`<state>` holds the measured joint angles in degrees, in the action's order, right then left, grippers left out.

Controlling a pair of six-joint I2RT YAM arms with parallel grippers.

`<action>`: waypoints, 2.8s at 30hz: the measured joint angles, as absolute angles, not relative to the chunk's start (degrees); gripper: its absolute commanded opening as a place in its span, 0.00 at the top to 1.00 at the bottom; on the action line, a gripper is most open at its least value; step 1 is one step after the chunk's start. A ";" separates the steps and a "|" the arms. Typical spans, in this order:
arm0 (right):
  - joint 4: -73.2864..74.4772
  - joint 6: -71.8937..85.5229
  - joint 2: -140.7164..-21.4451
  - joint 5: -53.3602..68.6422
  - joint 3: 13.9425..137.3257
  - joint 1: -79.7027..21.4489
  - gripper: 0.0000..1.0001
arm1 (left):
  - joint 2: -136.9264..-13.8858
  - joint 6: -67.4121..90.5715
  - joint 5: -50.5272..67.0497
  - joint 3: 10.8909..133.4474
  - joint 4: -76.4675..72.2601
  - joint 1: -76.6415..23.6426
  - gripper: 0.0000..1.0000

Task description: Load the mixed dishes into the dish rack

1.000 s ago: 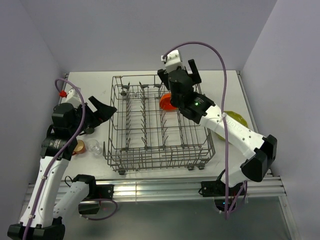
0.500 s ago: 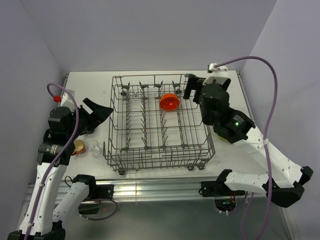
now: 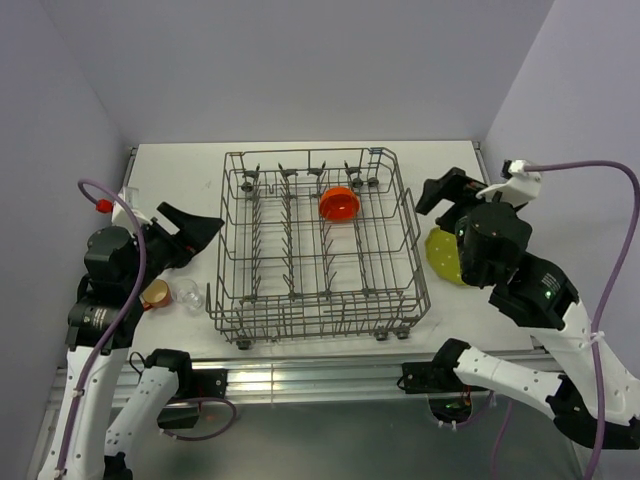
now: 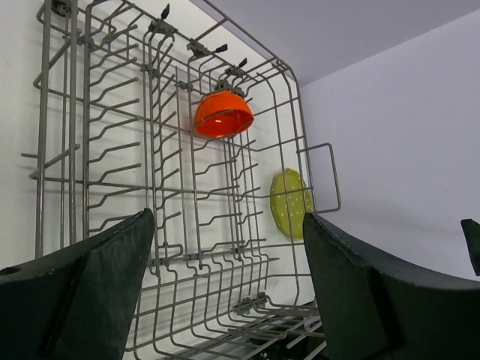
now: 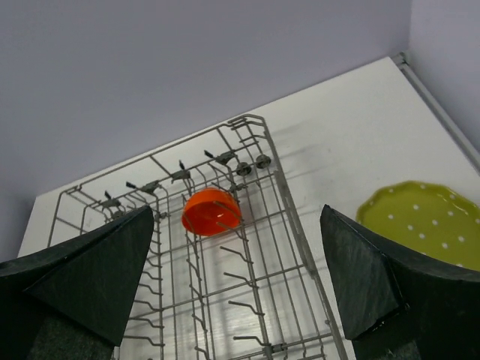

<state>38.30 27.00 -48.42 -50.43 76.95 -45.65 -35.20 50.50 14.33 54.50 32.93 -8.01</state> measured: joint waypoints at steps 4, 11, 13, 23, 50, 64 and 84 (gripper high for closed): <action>42.78 30.83 -46.39 -53.34 76.88 -43.53 0.00 | -35.81 50.72 15.66 54.50 33.36 -8.01 0.14; 47.44 34.57 -43.94 -47.77 73.41 -23.79 0.00 | -35.81 50.74 16.78 54.74 33.98 -8.01 0.13; 47.97 34.96 -44.01 -45.01 71.16 -19.62 0.00 | -35.83 50.72 16.88 55.13 34.44 -8.01 0.13; 47.81 35.77 -45.93 -33.74 58.43 -8.19 0.00 | -35.94 50.24 17.87 55.75 35.05 -8.01 0.13; 32.62 47.18 -48.23 -13.76 31.62 20.84 0.09 | -41.23 50.04 22.63 55.75 33.87 -8.01 0.14; 19.55 48.60 -60.60 -10.81 27.59 23.16 0.16 | -43.00 48.75 22.74 55.75 34.11 -8.01 0.14; 10.96 48.60 -69.21 -10.31 27.38 23.53 0.22 | -44.80 48.73 23.57 54.78 31.92 -8.01 0.14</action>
<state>10.96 48.60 -69.21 -10.31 27.38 23.53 -44.80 48.73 23.57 54.78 31.92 -8.01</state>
